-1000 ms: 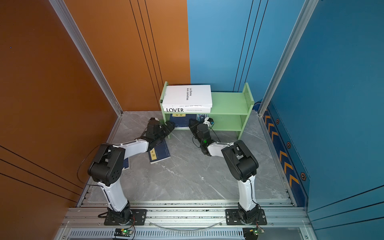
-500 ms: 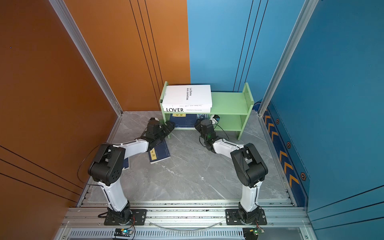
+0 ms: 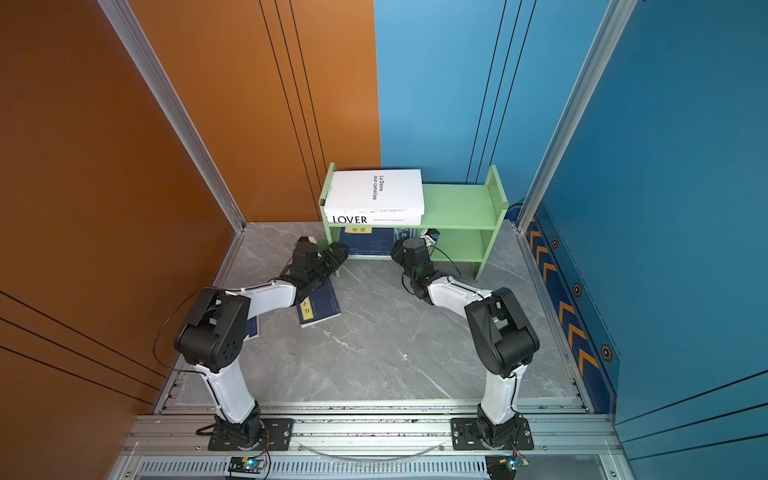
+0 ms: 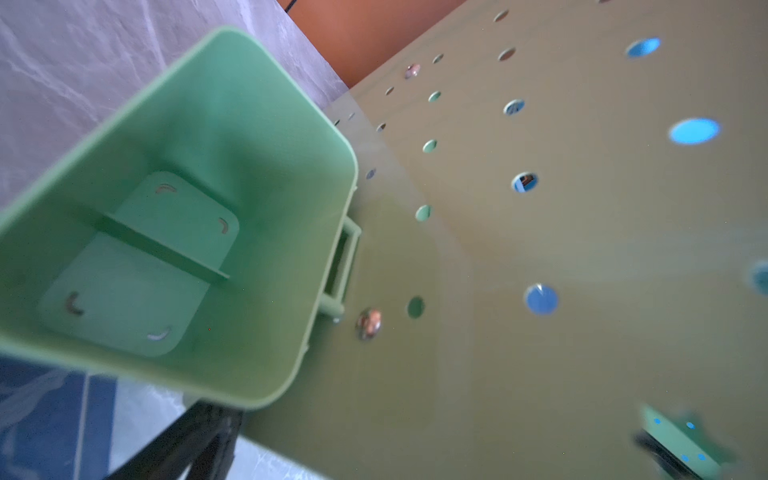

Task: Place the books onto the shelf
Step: 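Open the right gripper and draw it back from the shelved paperback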

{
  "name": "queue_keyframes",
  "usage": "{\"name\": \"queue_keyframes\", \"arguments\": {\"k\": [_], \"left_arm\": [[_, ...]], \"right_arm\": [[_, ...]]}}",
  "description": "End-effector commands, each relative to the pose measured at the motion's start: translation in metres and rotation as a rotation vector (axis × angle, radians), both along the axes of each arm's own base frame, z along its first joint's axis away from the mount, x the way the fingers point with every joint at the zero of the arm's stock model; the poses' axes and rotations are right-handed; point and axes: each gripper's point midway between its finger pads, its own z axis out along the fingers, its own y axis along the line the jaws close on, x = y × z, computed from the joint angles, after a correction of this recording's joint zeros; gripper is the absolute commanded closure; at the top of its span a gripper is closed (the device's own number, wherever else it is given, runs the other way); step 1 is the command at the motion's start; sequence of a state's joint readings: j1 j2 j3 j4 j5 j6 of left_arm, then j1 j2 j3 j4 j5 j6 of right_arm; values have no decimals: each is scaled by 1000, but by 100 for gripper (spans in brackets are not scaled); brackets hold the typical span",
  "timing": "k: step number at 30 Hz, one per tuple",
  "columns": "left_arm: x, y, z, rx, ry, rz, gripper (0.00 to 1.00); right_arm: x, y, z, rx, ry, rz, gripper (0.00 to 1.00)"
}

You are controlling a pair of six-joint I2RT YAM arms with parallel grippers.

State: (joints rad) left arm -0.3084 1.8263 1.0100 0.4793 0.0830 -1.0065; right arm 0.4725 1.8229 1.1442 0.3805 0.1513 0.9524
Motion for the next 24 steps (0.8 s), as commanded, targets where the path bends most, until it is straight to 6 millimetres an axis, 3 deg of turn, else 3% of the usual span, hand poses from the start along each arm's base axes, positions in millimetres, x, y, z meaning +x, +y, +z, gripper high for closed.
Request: {"name": "queue_keyframes", "arguments": {"k": [1,5,13,19,24], "left_arm": [[-8,0,34,-1,-115,-27,2],[-23,-2,53,-13,-220,-72,2],[-62,-4,72,-96,-322,-157,2],[-95,14,63,12,-247,-142,2],[-112,25,64,76,-226,-128,2]], "right_arm": [[-12,-5,27,-122,-63,54,46],[-19,-7,36,-129,-88,82,44],[-46,-8,43,-161,-100,138,41],[-58,-14,43,-170,-112,186,36],[-53,-10,22,-20,-86,191,34]]}}
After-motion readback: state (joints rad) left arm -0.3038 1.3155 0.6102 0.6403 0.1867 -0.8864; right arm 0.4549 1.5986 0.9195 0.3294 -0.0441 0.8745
